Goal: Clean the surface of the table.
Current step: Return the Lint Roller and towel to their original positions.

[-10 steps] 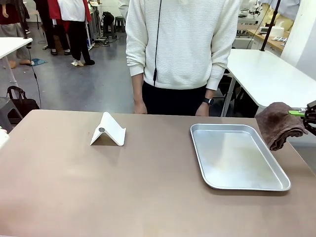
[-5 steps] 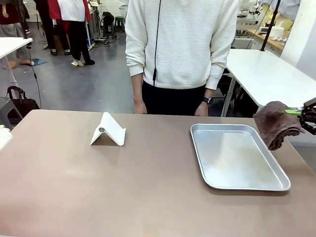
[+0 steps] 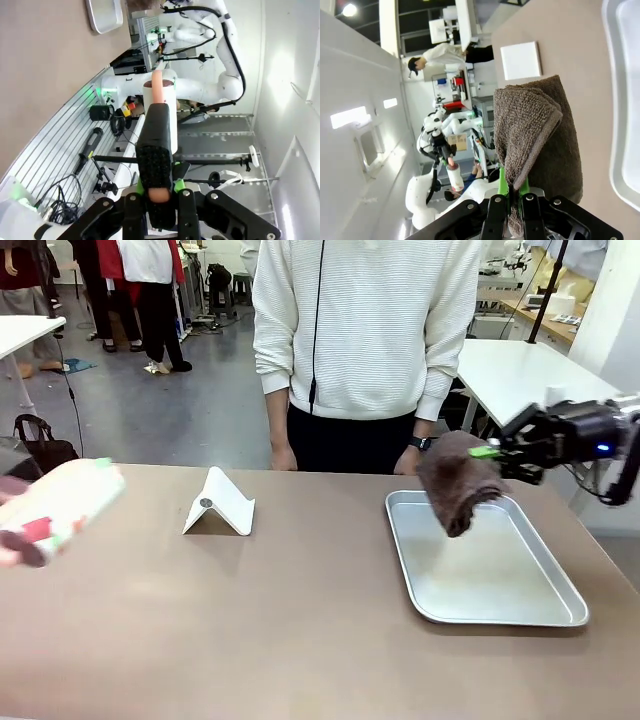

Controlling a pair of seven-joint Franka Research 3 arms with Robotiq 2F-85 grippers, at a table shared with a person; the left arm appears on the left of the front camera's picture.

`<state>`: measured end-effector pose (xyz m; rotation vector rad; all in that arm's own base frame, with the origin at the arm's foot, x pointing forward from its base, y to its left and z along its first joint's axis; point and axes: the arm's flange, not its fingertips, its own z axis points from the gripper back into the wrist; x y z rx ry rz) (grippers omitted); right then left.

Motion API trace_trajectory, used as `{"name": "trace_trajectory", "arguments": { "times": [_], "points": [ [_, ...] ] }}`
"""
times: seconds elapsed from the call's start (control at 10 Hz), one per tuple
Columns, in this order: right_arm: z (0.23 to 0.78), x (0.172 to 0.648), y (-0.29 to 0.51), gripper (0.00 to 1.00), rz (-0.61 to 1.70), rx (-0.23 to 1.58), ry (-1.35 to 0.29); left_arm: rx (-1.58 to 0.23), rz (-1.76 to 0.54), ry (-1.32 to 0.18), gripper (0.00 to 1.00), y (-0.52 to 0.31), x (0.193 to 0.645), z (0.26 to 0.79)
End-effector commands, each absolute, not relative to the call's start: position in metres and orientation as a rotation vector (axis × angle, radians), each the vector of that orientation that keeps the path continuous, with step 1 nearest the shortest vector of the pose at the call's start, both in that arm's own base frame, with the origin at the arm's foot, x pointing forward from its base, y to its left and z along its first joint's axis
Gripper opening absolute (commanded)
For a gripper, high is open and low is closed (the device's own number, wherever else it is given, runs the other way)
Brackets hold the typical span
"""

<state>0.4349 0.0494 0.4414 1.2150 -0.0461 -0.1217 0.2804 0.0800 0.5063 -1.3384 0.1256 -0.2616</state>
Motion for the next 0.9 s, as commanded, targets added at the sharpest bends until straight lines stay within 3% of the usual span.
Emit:
{"name": "trace_trajectory", "arguments": {
  "times": [0.0,0.5,0.8],
  "points": [
    [0.439,0.451,0.099,0.08,-0.135,1.237,-0.063,-1.269,-0.193,-0.007,0.22,0.020,0.303,0.512],
    [0.382,0.464,0.206,0.08,-0.208,1.097,0.032,-0.957,-0.227,0.063,0.22,-0.076,0.389,0.488],
    [0.333,0.463,0.215,0.08,-0.266,1.015,0.063,-0.782,0.024,-0.051,0.22,-0.108,0.447,0.473]
  ]
}}
